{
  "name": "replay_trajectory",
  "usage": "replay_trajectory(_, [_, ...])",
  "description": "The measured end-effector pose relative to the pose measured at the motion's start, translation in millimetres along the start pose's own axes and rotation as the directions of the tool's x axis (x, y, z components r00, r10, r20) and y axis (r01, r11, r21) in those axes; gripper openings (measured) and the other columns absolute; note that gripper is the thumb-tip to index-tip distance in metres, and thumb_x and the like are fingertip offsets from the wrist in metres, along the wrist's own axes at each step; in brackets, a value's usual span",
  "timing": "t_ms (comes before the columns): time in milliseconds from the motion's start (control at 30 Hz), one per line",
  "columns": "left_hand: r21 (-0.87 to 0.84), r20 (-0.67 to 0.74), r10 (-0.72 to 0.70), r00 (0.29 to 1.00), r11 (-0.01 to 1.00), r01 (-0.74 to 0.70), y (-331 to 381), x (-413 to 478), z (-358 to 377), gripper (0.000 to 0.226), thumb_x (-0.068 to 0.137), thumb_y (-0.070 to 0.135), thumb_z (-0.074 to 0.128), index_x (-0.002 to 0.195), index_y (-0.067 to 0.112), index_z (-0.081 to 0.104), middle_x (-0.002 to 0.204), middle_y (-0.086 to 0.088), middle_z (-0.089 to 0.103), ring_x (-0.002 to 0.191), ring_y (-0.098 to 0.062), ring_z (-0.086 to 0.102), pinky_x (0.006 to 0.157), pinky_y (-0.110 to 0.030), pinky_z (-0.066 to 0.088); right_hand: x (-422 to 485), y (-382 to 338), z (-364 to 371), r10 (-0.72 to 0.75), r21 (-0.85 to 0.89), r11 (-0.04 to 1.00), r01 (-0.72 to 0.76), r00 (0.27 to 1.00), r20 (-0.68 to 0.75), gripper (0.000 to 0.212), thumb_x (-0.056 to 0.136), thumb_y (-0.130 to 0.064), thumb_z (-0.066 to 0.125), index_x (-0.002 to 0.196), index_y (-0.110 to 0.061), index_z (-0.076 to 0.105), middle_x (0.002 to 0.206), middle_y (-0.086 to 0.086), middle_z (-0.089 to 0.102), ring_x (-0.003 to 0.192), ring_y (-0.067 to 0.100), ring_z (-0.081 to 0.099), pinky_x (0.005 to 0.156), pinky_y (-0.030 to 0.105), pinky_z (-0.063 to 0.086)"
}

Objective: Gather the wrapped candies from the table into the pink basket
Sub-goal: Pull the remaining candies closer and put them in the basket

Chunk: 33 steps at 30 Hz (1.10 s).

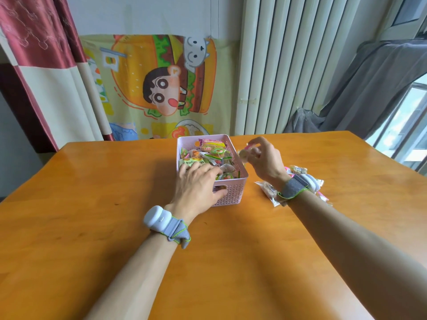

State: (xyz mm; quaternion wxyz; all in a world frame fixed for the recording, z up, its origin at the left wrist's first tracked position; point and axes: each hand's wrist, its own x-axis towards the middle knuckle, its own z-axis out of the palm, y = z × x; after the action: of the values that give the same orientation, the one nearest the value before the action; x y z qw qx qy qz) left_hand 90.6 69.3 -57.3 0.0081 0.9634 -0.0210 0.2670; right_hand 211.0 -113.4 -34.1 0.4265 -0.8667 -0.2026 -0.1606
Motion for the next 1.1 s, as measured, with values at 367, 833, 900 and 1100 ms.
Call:
replay_trajectory(367, [0.064, -0.013, -0.042, 0.999, 0.997, 0.043, 1.8, -1.0, 3.6, 0.089, 0.075, 0.074, 0.057, 0.142, 0.017, 0.040, 0.141, 0.000, 0.046, 0.121, -0.024, 0.055, 0.097, -0.039, 0.041, -22.9, -30.0, -0.1, -0.285, -0.002, 0.957, 0.290, 0.944, 0.168, 0.019, 0.090, -0.011, 0.063, 0.104, -0.024, 0.065, 0.101, -0.006, 0.072, 0.081, 0.012, 0.065, 0.065, 0.020, 0.051])
replay_trajectory(833, [0.028, 0.074, 0.028, 0.997, 0.999, -0.031, -1.2, 1.0, 1.0, 0.054, 0.084, 0.070, 0.051, 0.128, 0.039, 0.058, 0.145, 0.011, 0.050, 0.128, -0.019, 0.047, 0.100, -0.042, 0.034, -17.6, -30.8, -10.0, -0.118, 0.034, 0.993, 0.113, 0.950, 0.288, 0.020, 0.103, -0.038, 0.042, 0.106, -0.022, 0.054, 0.091, -0.009, 0.062, 0.077, 0.007, 0.059, 0.063, 0.021, 0.043])
replay_trajectory(900, [0.001, 0.044, 0.031, 0.999, 1.000, -0.032, -1.2, 1.2, 0.4, 0.056, 0.082, 0.067, 0.057, 0.126, 0.034, 0.054, 0.133, 0.010, 0.057, 0.121, -0.019, 0.052, 0.095, -0.040, 0.035, -16.7, -29.4, -8.9, -0.135, -0.024, 0.988, 0.153, 0.929, 0.343, 0.024, 0.104, -0.027, 0.037, 0.111, -0.015, 0.056, 0.090, -0.004, 0.058, 0.080, 0.016, 0.055, 0.069, 0.030, 0.042])
replay_trajectory(1100, [-0.085, -0.025, -0.037, 0.999, 0.996, 0.035, -2.4, 0.9, -0.9, 0.098, 0.067, 0.066, 0.076, 0.140, 0.016, 0.033, 0.126, -0.003, 0.057, 0.115, -0.026, 0.058, 0.090, -0.040, 0.047, -22.7, -43.2, 2.6, -0.269, -0.182, 0.927, 0.329, 0.918, 0.291, 0.031, 0.094, -0.032, 0.064, 0.119, -0.014, 0.065, 0.098, 0.002, 0.070, 0.075, 0.013, 0.057, 0.067, 0.025, 0.042])
